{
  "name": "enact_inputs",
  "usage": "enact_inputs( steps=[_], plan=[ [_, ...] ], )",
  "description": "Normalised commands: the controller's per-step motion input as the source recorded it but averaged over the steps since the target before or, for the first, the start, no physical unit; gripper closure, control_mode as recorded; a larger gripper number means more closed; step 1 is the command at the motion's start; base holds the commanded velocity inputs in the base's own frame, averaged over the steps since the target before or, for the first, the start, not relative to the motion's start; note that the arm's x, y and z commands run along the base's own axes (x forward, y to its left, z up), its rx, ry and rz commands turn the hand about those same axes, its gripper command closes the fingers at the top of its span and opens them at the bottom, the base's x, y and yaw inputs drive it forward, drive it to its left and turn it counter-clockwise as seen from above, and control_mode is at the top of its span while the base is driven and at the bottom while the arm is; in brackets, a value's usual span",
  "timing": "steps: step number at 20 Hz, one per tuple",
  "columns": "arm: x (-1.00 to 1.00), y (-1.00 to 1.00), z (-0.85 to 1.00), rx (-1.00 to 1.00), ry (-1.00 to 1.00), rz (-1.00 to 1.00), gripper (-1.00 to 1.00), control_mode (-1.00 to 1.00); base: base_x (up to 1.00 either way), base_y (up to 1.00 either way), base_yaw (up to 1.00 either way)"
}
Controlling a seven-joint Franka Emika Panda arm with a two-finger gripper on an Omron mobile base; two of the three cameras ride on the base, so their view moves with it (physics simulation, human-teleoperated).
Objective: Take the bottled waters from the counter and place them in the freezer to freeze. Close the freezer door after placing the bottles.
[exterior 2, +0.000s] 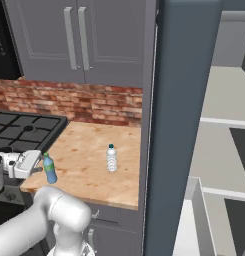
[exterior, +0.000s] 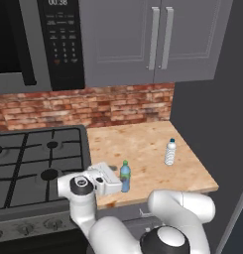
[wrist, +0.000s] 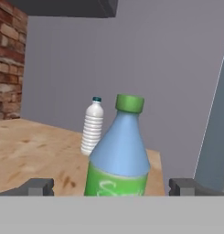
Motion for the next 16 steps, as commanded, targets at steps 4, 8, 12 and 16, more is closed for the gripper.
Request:
enact_inputs(
  steps=[4, 8, 12, 16],
  plan=[
    [0.00, -0.18, 0.00, 0.00, 0.00, 0.00, -1.00, -1.00, 0.00, 0.00, 0.00],
    [0.00, -0.18, 0.00, 0.00, 0.01, 0.00, -1.00, -1.00, 0.00, 0.00, 0.00],
    [0.00, -0.18, 0.00, 0.00, 0.00, 0.00, -1.00, -1.00, 0.00, 0.00, 0.00],
    [0.00, -0.11, 0.00, 0.00, 0.00, 0.00, -1.00, -1.00, 0.00, 0.00, 0.00]
  ],
)
